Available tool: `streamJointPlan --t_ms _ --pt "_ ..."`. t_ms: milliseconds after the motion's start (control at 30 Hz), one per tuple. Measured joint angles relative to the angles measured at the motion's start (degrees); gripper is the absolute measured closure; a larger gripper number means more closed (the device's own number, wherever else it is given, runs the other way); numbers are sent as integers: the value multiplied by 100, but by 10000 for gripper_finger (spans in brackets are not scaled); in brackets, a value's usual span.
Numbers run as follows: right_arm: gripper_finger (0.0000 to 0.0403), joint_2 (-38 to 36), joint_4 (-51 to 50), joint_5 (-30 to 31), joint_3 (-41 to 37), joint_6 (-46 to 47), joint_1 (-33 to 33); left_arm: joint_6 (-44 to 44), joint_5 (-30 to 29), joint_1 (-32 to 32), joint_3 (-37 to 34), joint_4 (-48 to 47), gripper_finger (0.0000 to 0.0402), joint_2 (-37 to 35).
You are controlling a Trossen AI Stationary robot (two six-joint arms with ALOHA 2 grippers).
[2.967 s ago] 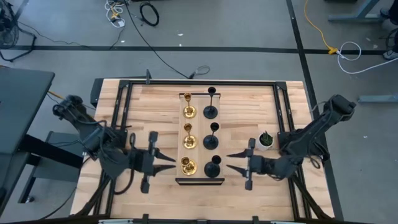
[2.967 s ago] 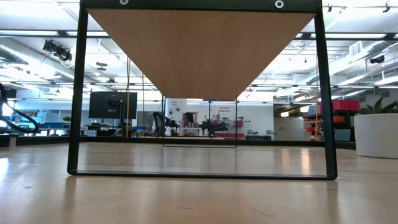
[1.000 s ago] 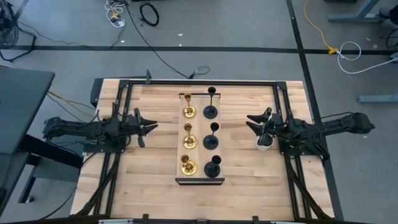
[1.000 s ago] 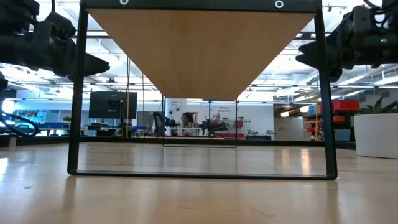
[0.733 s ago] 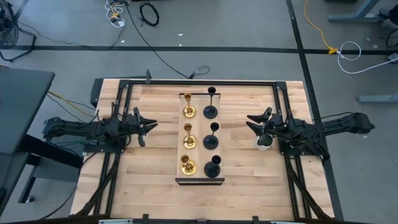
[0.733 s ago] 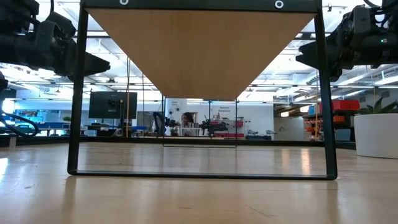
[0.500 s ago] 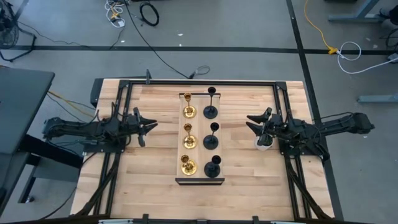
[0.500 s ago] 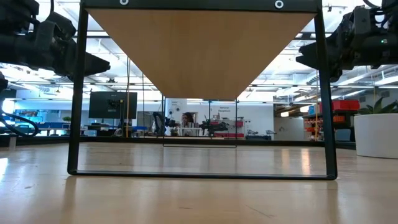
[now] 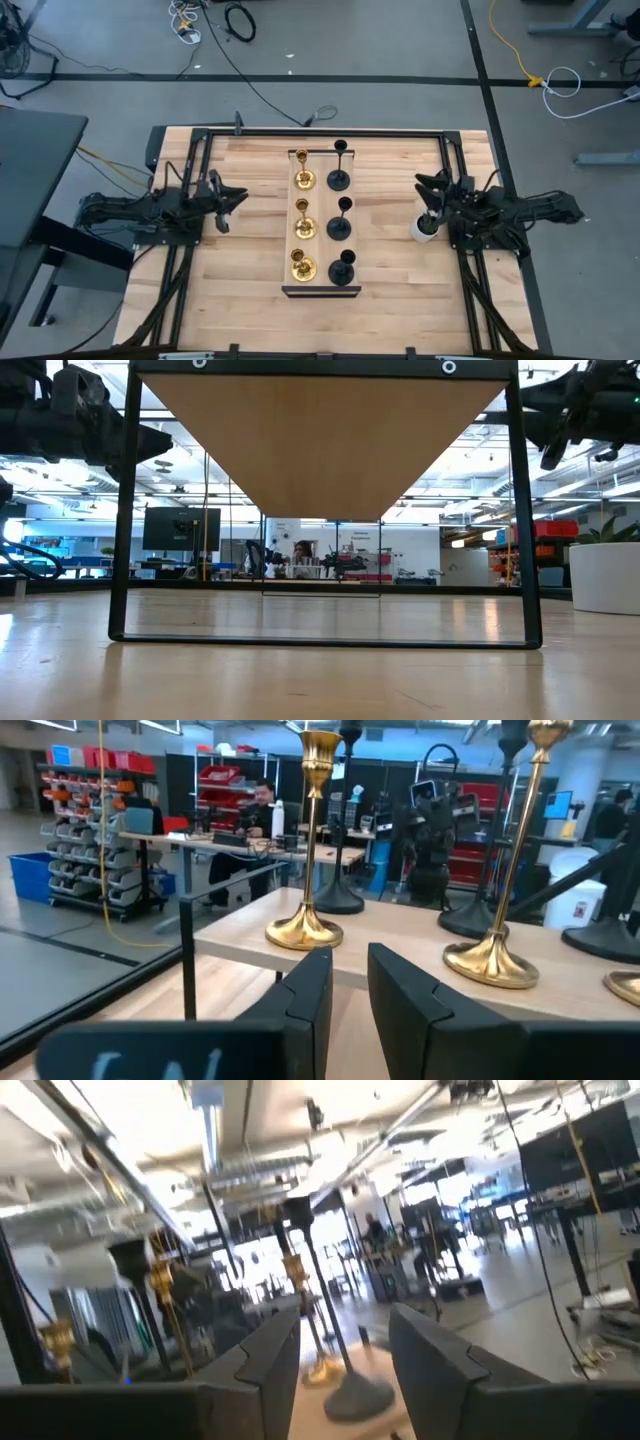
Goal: Pick & Place candle stick holders
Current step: Return to Home Position
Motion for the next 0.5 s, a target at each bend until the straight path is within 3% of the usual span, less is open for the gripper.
streamJointPlan --t_ms 133,500 --pt "248 -505 -220 -44 2 -1 -74 1 -2 33 0 7 330 2" --pt "248 -532 -271 -44 2 0 -140 -1 0 33 0 -49 330 2"
